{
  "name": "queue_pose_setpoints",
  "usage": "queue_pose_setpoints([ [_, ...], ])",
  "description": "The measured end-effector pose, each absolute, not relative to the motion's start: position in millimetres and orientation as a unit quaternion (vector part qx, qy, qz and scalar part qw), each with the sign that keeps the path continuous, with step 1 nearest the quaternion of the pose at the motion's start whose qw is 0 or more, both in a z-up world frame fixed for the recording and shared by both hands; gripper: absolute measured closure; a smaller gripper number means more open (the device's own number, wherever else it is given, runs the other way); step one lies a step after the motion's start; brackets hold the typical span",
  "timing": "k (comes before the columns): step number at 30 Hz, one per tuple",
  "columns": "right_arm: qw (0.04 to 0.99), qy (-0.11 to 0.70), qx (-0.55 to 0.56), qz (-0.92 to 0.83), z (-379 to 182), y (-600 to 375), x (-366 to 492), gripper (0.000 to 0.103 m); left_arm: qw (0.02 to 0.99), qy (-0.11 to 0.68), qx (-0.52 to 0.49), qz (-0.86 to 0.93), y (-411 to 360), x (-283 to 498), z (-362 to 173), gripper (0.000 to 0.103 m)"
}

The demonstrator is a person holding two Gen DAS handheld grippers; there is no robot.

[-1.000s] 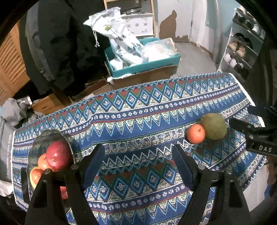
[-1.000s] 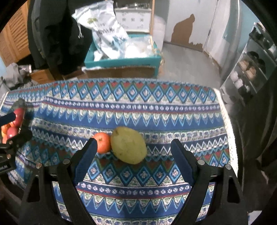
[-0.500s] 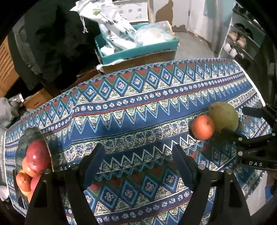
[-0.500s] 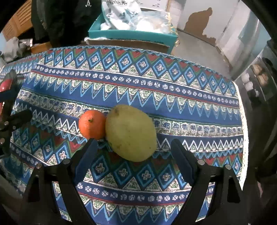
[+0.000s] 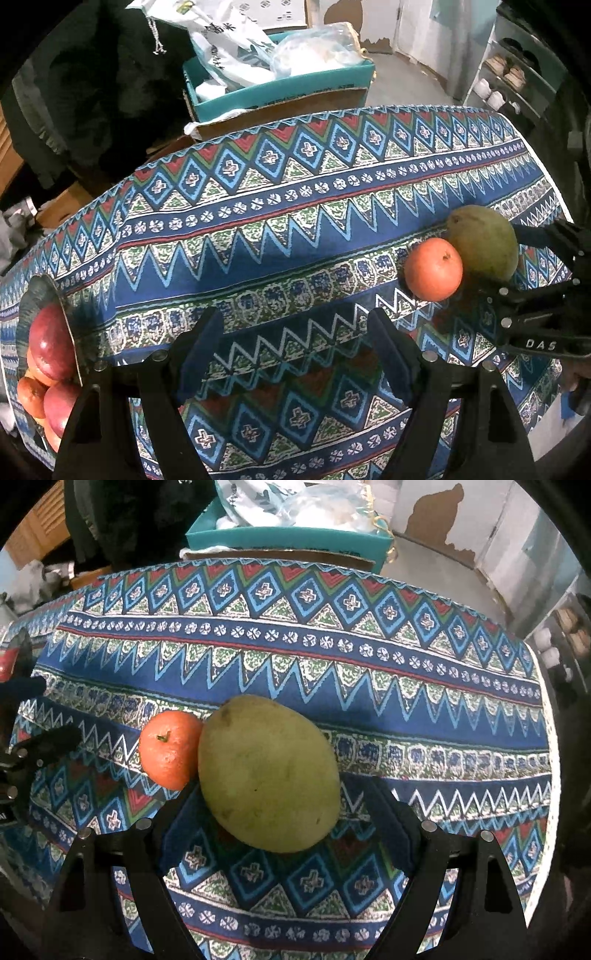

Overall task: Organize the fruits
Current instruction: 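Grasp the yellow pear with the right tool while the left tool grasps the small orange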

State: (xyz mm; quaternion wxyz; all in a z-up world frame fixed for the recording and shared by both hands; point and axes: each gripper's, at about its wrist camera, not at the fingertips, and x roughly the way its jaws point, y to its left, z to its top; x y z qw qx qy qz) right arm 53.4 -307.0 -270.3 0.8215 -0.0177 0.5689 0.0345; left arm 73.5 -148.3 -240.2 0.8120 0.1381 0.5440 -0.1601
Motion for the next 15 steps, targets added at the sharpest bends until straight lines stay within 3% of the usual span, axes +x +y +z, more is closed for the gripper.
queue_pose_setpoints([
  [2, 0.823, 0.566, -0.005, 0.041, -270.4, -310.3, 54.9, 0.019, 0.811, 0.544, 0.140, -0.162, -151.6, 72.9, -240.9, 0.022],
  [5, 0.825, 0.561, 0.031, 0.062, -269.7, -315.7, 56.9, 0.034, 0.810, 0.545, 0.142, -0.165, -154.9, 72.6, -241.5, 0.022],
  [15, 0.828, 0.552, 0.087, 0.035, -266.9, -334.4, 45.1, 0.034, 0.806, 0.548, 0.134, -0.180, -170.1, 71.9, -242.7, 0.022],
])
